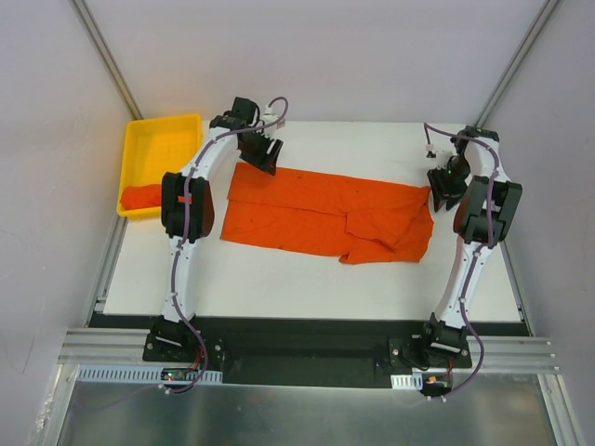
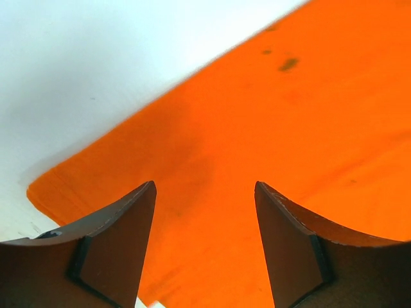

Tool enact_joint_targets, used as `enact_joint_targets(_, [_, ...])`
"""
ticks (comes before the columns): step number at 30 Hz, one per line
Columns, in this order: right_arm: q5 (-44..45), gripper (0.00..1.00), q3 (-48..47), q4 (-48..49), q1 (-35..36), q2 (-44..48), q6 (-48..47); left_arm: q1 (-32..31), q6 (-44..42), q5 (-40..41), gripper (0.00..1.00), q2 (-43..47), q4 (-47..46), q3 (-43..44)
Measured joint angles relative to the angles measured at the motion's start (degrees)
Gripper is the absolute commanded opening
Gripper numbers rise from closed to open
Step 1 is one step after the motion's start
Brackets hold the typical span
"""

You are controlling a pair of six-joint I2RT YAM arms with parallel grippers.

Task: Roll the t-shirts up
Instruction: Move the T-shirt to the center of the board.

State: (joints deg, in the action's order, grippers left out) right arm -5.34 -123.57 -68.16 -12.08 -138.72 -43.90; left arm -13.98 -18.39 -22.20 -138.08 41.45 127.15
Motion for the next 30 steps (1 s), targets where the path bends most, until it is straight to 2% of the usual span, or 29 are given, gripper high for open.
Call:
enact_joint_targets(3, [-2.58,0.47,9.94,1.97,0.22,8.13,-2.43,-0.35,-0.02,-2.97,0.58,4.85,-0.24,-3.52])
enact_joint_targets(5, [-4.22,0.43,16.94,2.23,0.9,14.97,-5.7,-0.66,-0.17,-5.18,0.51,9.07,0.09,-6.8])
enact_joint_targets(6, [-4.61,0.42,18.82,2.14,1.36,17.05,-7.06,-0.7,-0.31,-6.16,0.41,10.91,0.11,-8.26])
enact_joint_targets(8, [-5.75,0.38,21.94,2.08,2.71,20.46,-10.1,-0.72,-0.63,-7.52,0.31,13.27,0.66,-10.1])
enact_joint_targets(9, [-6.25,0.36,22.71,1.99,3.43,21.09,-11.5,-0.83,-1.11,-7.98,0.21,13.84,0.9,-10.73])
enact_joint_targets(12, [-7.26,0.29,23.61,2.12,5.38,20.2,-14.82,-0.96,-2.91,-8.83,0.08,13.88,1.73,-12.9])
enact_joint_targets(22, [-4.26,0.27,23.04,1.84,8.7,12.87,-21.38,-0.96,-9.07,-7.82,0.06,6.75,7.98,-14.97])
enact_joint_targets(28, [-0.35,0.25,14.1,0.22,8.92,6.01,-21.31,-0.94,-9.7,-5.62,0.08,0.5,10.6,-8.72])
enact_joint_targets(30, [0.52,0.25,9.62,-0.72,8.96,3.63,-21.16,-0.94,-9.75,-4.87,0.12,-0.76,10.36,-6.27])
